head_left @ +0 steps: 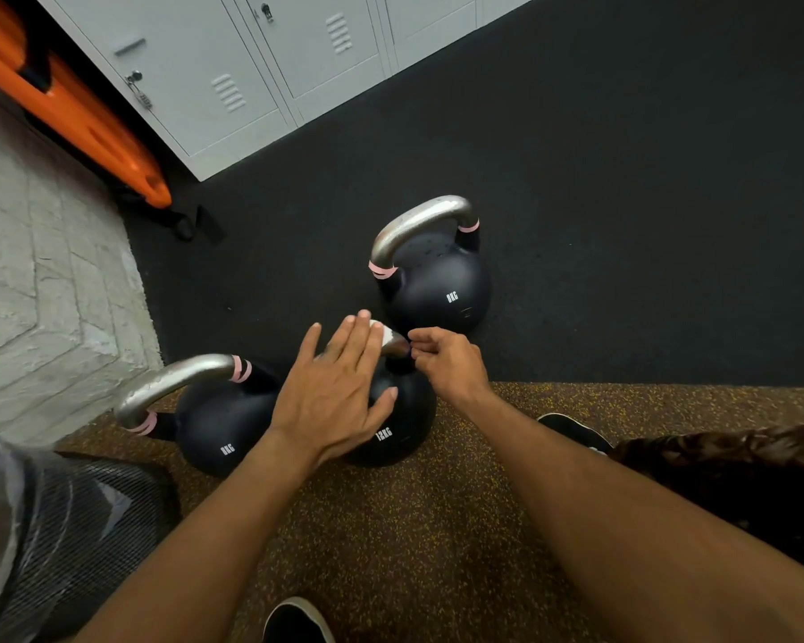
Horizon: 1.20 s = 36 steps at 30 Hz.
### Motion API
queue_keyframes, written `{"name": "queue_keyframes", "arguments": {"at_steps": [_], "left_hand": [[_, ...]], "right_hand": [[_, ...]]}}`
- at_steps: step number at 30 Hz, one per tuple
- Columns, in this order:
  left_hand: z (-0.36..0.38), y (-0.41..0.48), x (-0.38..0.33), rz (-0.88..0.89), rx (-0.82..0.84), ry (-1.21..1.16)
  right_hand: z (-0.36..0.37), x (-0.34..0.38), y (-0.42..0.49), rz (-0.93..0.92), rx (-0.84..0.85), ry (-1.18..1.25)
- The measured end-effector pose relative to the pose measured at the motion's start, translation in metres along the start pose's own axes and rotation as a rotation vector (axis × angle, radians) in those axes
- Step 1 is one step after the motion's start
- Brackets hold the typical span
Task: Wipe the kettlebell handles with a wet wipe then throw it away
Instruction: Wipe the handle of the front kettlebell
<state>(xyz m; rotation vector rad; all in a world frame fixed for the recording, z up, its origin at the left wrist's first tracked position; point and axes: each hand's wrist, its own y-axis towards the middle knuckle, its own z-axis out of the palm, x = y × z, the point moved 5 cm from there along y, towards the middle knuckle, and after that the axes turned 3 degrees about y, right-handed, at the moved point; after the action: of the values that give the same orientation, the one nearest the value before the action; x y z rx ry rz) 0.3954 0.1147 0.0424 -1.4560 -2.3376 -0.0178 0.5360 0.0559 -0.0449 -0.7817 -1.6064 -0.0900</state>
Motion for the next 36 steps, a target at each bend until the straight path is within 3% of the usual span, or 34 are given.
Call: {"name": "queue_keyframes", "arguments": {"at_steps": [7, 16, 22, 26, 29, 32, 36], "left_hand": [[-0.002, 0.014, -0.009, 0.193, 0.064, 0.22], [0.0, 0.007, -0.01, 0.157, 0.044, 0.171], [0.004, 0.022, -0.031, 0.156, 0.082, 0.326], [0.0, 0.013, -0.013, 0.132, 0.118, 0.286], [-0.008, 0.014, -0.003, 0.099, 0.133, 0.129], [-0.014, 0.025, 0.007, 0.068, 0.114, -0.084], [-0.01, 0.017, 0.015, 0.056, 0.07, -0.046]], "right_hand": [[-0.002, 0.0, 0.0, -0.01, 0.016, 0.04], [-0.001, -0.002, 0.002, -0.01, 0.006, 0.03], [-0.001, 0.001, 0.002, -0.051, 0.027, -0.009], [-0.001, -0.002, 0.0, -0.043, 0.056, 0.049], [-0.001, -0.001, 0.0, -0.052, 0.083, 0.045], [0.0, 0.009, -0.003, -0.151, 0.102, -0.114], [-0.001, 0.029, -0.013, -0.471, 0.076, -0.784]]}}
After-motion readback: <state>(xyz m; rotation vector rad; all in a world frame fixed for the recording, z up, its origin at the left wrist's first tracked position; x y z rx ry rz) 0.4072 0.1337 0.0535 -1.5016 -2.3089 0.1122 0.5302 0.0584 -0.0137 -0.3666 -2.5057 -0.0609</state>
